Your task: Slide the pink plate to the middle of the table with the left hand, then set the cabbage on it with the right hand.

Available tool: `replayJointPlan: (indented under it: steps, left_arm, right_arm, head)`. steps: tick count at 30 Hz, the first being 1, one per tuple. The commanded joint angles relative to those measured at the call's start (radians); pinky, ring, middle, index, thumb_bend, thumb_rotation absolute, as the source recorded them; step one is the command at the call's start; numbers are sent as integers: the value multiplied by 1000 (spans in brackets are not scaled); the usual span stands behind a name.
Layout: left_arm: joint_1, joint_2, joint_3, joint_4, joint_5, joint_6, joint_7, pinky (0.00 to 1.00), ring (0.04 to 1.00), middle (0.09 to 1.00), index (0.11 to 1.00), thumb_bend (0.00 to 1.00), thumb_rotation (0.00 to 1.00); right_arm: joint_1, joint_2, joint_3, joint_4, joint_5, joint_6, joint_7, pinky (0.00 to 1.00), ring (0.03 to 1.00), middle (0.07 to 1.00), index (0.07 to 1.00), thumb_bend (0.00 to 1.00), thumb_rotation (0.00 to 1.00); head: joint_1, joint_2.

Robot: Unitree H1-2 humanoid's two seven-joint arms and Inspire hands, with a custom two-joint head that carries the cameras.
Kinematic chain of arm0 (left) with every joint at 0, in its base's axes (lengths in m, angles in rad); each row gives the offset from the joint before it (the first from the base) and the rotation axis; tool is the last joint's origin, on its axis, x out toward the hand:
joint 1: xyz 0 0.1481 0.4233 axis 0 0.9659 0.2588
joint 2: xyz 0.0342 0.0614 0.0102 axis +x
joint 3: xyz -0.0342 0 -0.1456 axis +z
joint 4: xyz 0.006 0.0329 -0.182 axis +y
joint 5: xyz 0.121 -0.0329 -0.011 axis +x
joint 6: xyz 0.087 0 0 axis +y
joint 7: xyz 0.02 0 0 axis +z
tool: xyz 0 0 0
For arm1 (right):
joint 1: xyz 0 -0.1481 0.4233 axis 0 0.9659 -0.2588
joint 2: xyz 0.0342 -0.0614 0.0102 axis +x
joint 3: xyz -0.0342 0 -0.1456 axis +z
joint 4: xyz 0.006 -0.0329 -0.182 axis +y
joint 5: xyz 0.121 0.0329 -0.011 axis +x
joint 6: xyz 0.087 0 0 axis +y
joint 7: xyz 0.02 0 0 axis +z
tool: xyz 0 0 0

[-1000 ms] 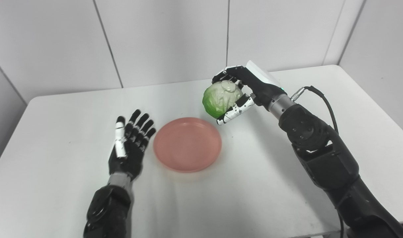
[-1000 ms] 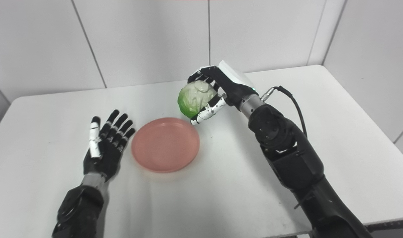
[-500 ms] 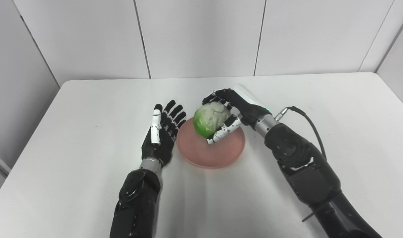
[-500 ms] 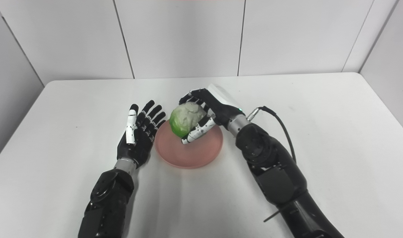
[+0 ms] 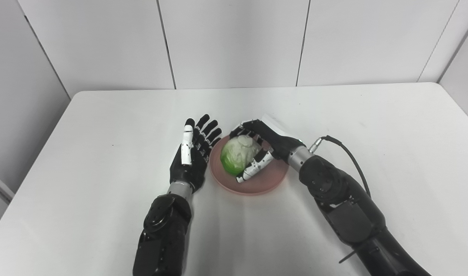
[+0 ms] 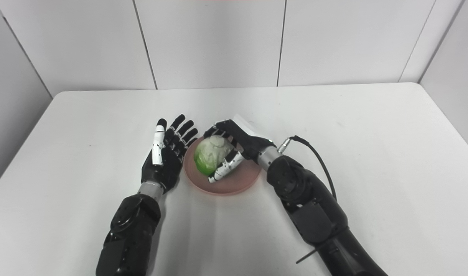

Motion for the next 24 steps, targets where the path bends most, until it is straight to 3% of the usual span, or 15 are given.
replayJointPlan:
  steps: [1, 16, 24]
  left_arm:
    - [19, -7, 3, 16, 1, 48, 19, 920, 903, 905, 896, 503, 1000]
    - [22, -5, 9, -3, -1, 74, 20, 916, 905, 907, 898, 523, 1000]
    - [22, -4, 9, -3, -1, 72, 17, 919, 905, 906, 895, 542, 1000]
  right_arm:
    - [-33, -1, -15, -5, -3, -59, -35, 390, 444, 454, 524, 523, 0]
    - [-26, -7, -7, 83, -84, -95, -144, 368, 441, 454, 520, 524, 0]
    - [-25, -13, 2, 112, -79, -113, -138, 398, 464, 464, 512, 526, 0]
  head:
    - [0, 1]
    - [-14, 9]
    - [-21, 9]
